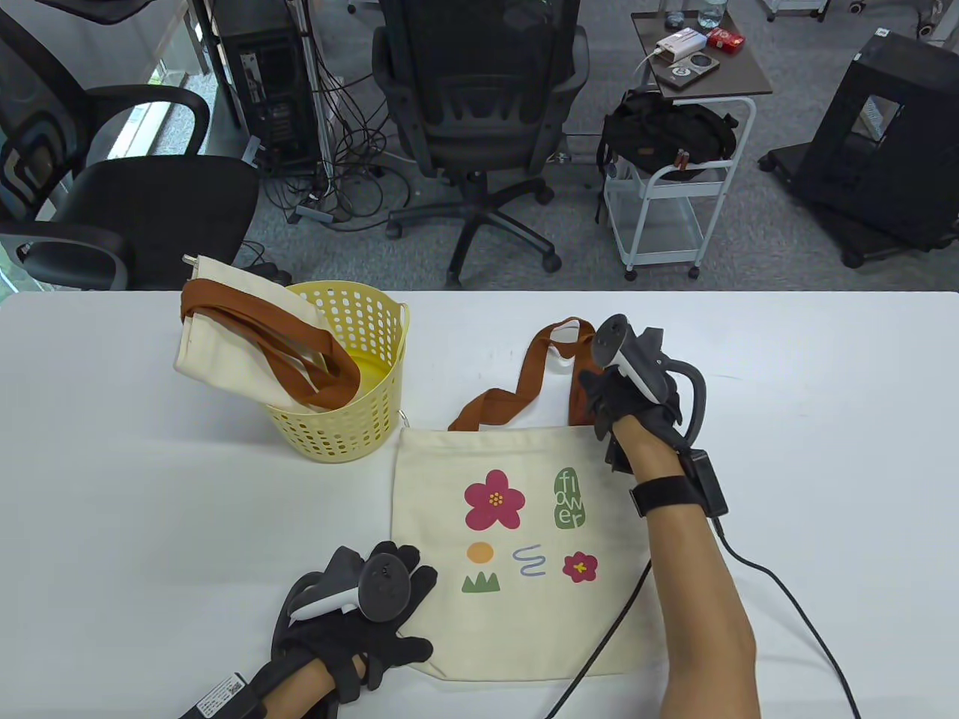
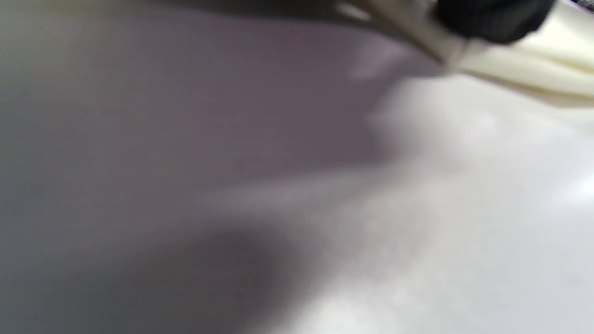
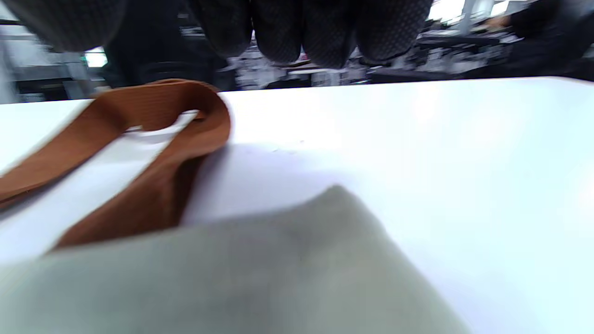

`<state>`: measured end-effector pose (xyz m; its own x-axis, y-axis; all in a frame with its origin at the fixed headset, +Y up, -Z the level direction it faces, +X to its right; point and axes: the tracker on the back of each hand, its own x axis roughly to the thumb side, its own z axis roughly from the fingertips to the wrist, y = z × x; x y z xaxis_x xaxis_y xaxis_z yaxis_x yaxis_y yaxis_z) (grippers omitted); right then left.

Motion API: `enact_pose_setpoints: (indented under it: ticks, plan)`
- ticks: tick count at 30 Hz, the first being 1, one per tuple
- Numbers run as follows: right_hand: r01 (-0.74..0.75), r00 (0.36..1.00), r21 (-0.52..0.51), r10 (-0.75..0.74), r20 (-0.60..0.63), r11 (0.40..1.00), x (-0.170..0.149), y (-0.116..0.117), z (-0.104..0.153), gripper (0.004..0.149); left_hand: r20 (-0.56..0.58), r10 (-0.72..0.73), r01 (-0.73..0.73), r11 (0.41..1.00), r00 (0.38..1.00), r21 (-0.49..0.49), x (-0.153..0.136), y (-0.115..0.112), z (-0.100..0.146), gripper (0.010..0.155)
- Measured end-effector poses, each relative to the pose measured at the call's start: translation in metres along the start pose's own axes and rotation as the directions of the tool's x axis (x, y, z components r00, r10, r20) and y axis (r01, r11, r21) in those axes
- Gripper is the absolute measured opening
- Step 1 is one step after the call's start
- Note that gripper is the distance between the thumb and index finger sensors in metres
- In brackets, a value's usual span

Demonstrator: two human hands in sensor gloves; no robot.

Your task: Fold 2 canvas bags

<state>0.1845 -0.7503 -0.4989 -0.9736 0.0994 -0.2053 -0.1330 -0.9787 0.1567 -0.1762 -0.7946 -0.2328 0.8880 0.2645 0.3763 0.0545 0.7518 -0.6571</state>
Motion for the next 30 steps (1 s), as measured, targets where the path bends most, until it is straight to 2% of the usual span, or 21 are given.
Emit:
enact_pose_setpoints:
  ticks: [3, 12, 13, 16, 21, 25, 27, 30]
  plan:
    - [0.049, 0.993, -0.017, -0.047, 0.111, 0.999, -0.013, -0.004, 0.038, 0.069, -0.001, -0.001, 0.001, 1.000, 1.000, 0.000, 0.000, 0.000, 0.000, 0.090]
    - [-0.026, 0.935, 0.001, 0.024, 0.354, 1.000, -0.053, 0.003, 0.176, 0.069, -0.004, -0.002, 0.002, 1.000, 1.000, 0.002, 0.001, 0.001, 0.001, 0.089]
    - [-0.039, 0.925, 0.015, 0.031, 0.380, 0.999, -0.058, 0.004, 0.196, 0.069, -0.005, -0.003, 0.003, 1.000, 1.000, 0.003, 0.001, 0.001, 0.002, 0.090]
    - [-0.018, 0.867, 0.115, -0.042, 0.497, 0.993, -0.071, 0.017, 0.230, 0.068, -0.005, -0.003, 0.003, 1.000, 1.000, 0.003, 0.001, 0.002, 0.002, 0.089]
    - [-0.098, 0.811, 0.214, -0.047, 0.583, 0.972, -0.090, 0.039, 0.259, 0.071, -0.005, -0.007, 0.007, 1.000, 1.000, 0.008, 0.002, 0.002, 0.003, 0.089]
    - [-0.137, 0.805, 0.281, -0.058, 0.590, 0.950, -0.104, 0.059, 0.262, 0.074, -0.005, -0.014, 0.014, 1.000, 1.000, 0.016, 0.003, 0.002, 0.003, 0.089]
    - [-0.188, 0.812, 0.367, -0.065, 0.579, 0.911, -0.106, 0.071, 0.261, 0.079, -0.005, -0.014, 0.014, 1.000, 1.000, 0.017, 0.003, 0.002, 0.003, 0.089]
    - [-0.203, 0.803, 0.282, -0.005, 0.596, 0.938, -0.104, 0.071, 0.264, 0.078, 0.005, -0.026, 0.026, 1.000, 1.000, 0.003, 0.004, 0.005, 0.006, 0.090]
